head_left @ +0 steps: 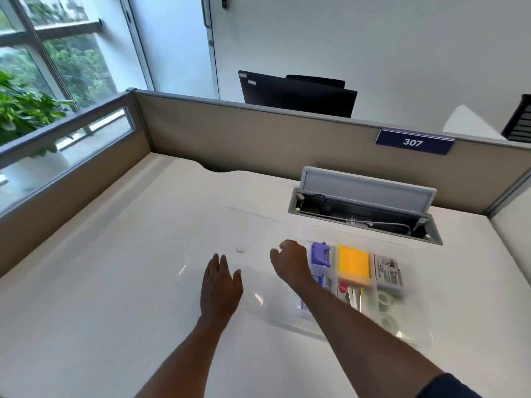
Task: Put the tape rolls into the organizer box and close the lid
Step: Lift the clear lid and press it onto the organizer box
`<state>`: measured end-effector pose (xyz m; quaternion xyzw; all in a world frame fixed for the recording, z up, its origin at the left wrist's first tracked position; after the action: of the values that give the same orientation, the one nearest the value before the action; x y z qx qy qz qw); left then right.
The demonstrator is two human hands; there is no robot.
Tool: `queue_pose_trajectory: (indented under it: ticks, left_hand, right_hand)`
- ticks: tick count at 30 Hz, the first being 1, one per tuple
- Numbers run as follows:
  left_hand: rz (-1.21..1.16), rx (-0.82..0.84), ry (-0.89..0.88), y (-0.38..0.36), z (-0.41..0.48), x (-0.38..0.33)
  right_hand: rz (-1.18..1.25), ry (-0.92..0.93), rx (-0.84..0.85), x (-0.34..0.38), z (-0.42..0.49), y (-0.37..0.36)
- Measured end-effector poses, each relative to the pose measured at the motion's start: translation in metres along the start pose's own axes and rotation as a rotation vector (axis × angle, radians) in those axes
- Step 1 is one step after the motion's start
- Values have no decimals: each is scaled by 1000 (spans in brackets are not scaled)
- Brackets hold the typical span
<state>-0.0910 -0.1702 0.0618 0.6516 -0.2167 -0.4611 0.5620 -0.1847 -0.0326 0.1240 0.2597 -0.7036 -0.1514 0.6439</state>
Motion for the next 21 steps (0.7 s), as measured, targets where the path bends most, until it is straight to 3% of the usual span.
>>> queue_pose_trajectory:
  ticks: [6, 17, 21]
  left_hand:
    - [87, 74, 57, 0, 43, 31]
    - [254, 165, 149, -8, 85, 55]
    - [228, 175, 182, -1, 96, 63]
  right_hand:
    - [56, -311, 96, -2, 1, -33]
    - [196, -516, 24, -4, 22, -56]
    - [424, -678, -16, -4, 28, -48]
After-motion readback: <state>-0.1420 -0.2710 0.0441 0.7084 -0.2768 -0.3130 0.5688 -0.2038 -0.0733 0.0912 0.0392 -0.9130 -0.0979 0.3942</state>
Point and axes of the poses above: each hand's wrist, its own z-axis towards the middle knuckle, its own y-axis out of the back of the hand, x = y × z, the point moved 1 cm from there along z, towards the middle knuckle, and after that the axes turned 13 degrees about z, right-handed, at the moved point
